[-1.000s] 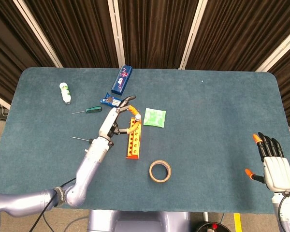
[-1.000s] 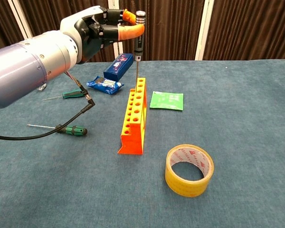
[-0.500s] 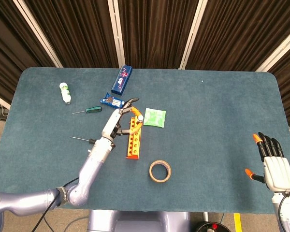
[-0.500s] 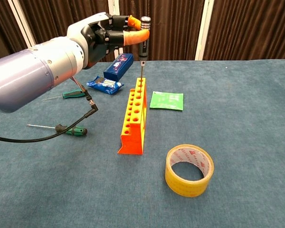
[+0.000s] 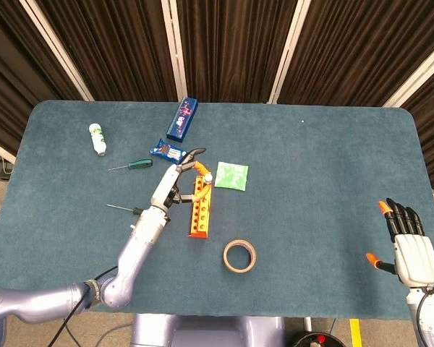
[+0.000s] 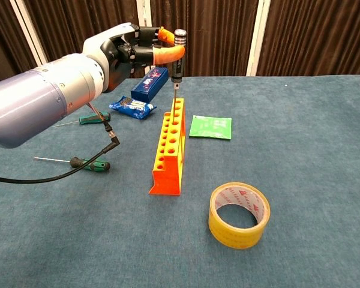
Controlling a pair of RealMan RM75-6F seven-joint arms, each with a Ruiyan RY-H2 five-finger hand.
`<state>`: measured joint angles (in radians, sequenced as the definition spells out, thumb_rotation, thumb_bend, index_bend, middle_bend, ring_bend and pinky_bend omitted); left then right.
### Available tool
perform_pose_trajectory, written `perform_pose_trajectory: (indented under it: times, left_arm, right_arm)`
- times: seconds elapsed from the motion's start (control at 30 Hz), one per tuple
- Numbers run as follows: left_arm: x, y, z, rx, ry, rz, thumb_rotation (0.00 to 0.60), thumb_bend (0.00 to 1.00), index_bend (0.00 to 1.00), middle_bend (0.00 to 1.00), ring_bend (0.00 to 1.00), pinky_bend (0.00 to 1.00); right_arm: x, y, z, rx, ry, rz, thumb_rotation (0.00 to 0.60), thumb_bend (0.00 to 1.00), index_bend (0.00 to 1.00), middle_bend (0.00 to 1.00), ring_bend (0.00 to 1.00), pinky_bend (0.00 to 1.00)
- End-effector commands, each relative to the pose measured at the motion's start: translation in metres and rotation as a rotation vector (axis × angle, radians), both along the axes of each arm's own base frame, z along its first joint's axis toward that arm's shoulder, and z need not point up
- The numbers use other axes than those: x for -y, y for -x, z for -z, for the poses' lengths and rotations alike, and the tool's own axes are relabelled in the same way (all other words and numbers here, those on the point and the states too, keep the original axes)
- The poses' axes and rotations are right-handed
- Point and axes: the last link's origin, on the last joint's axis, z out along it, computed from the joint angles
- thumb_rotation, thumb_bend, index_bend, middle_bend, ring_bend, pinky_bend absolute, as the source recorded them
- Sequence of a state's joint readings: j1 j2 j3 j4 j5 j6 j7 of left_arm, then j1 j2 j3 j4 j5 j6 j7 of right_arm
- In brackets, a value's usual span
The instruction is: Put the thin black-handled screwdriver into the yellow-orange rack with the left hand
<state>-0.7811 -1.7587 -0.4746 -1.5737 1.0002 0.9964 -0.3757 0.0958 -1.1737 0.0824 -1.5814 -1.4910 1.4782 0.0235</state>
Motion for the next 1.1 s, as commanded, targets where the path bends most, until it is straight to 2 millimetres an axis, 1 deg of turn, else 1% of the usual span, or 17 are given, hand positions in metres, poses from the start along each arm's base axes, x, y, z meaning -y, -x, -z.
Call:
perform_pose_trajectory:
  times: [0.03,0.47,0.8,1.1]
  left_arm:
    - [0.001,0.001,0.002,-0.011,-0.003,0.007,0.6,0.45,0.71,0.08,0.0,0.06]
    - [0.0,0.015,0.02,-0.07,0.017,0.006,0.6,0.44,0.71,0.08,0.0,0.06]
    - [-0.003,0.024,0.028,-0.122,0.021,0.007,0.6,0.45,0.71,0.08,0.0,0.06]
    - [0.0,0.028,0.033,-0.127,0.037,0.005,0.6,0.45,0.71,0.08,0.0,0.06]
  right_arm:
    - [0.0,0.0,0.0,0.0,-0.001,0.0,0.6,0.0,0.02,0.0,0.0,0.0]
    - [0.001,0.001,0.0,0.009,-0.004,0.009,0.6,0.0,0.02,0.0,0.0,0.0]
    - [0.001,0.001,0.0,0.012,-0.002,0.011,0.6,0.0,0.02,0.0,0.0,0.0]
    - [0.001,0.0,0.0,0.013,-0.005,0.005,0.6,0.0,0.02,0.0,0.0,0.0]
